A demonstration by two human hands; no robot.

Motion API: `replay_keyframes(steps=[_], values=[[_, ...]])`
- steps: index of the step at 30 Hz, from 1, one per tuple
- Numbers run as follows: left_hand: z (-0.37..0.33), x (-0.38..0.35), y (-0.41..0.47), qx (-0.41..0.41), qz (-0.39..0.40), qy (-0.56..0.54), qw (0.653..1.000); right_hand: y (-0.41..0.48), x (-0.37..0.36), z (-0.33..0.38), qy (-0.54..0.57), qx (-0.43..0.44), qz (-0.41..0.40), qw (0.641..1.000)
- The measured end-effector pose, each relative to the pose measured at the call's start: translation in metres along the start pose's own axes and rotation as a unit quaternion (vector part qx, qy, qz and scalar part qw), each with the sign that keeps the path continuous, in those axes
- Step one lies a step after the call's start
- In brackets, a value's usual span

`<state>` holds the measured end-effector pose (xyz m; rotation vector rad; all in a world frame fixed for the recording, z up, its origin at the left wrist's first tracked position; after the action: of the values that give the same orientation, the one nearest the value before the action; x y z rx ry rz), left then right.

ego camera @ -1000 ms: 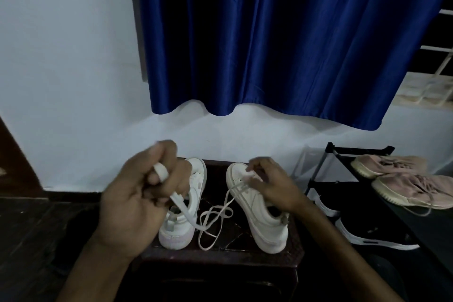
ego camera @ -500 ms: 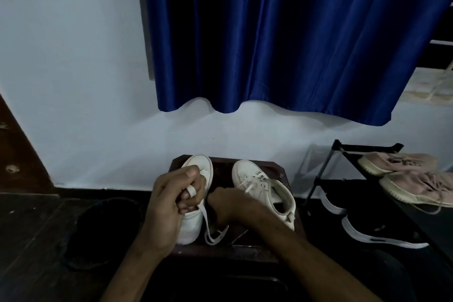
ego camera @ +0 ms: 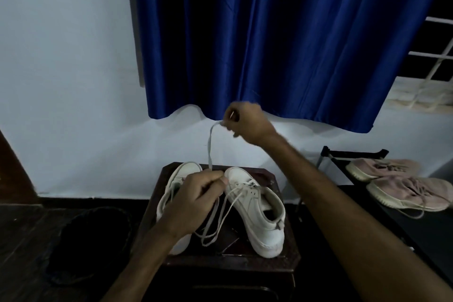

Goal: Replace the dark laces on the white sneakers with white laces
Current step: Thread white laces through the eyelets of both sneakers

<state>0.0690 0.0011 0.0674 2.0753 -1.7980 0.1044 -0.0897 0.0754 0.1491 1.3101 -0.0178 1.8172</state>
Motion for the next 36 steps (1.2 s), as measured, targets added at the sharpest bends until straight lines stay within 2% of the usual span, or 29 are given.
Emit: replay_keyframes(steps=[3,7,10,12,15,17,19,21,22,23,25,27,31,32,36], values=[[0.008,-0.017,0.014,-0.059,0.022,0.205,0.977,0.010,0.041,0.004,0.041,0.009,-0.129,0.991],[0.047,-0.051,0.011,-0.069,0.110,0.400,0.907,0.006,0.077,0.004,0.113,0.017,-0.269,0.956],[0.071,-0.068,0.006,-0.071,0.150,0.525,0.835,0.003,0.069,0.004,0.116,0.031,-0.234,0.965],[0.080,-0.070,0.008,-0.064,0.145,0.554,0.818,-0.003,0.051,0.005,0.078,0.042,-0.169,0.982],[0.075,-0.062,0.013,-0.067,0.089,0.524,0.844,-0.014,0.027,-0.002,0.073,0.023,-0.121,0.990],[0.061,-0.054,0.016,-0.090,0.021,0.483,0.870,-0.020,0.015,-0.007,0.075,0.011,-0.103,0.992],[0.040,-0.034,0.019,-0.106,-0.103,0.377,0.914,-0.026,0.007,-0.010,0.045,0.021,-0.074,0.996],[0.024,-0.006,0.023,-0.080,-0.230,0.229,0.943,-0.036,-0.001,-0.009,0.016,0.036,-0.043,0.998],[0.024,0.004,0.030,-0.050,-0.250,0.159,0.954,-0.041,-0.004,-0.009,0.008,0.041,-0.033,0.999],[0.027,0.007,0.041,-0.012,-0.223,0.104,0.969,-0.047,-0.007,-0.009,0.007,0.044,-0.027,0.999],[0.032,-0.004,0.062,0.056,-0.103,0.028,0.993,-0.058,-0.013,-0.011,0.017,0.042,-0.021,0.999],[0.035,-0.019,0.072,0.088,-0.040,-0.010,0.995,-0.068,-0.016,-0.017,0.027,0.034,-0.025,0.999],[0.047,-0.033,0.070,0.111,-0.067,-0.014,0.991,-0.095,-0.008,-0.042,0.048,-0.024,-0.064,0.997],[0.050,-0.036,0.069,0.113,-0.077,0.002,0.991,-0.104,-0.008,-0.054,0.043,-0.048,-0.044,0.997],[0.061,-0.055,0.065,0.158,-0.079,0.050,0.983,-0.142,-0.025,-0.085,0.031,-0.094,0.147,0.984]])
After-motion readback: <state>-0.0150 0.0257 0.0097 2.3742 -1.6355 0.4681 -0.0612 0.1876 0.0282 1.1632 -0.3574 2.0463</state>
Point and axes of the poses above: each hand's wrist, its own y-axis towards the middle knuckle, its own x-axis out of the back of the hand, z = x × y, the point moved 6 cm from there along y, towards the middle knuckle, and after that the axes turned 12 degrees about x, right-handed, at the moved point
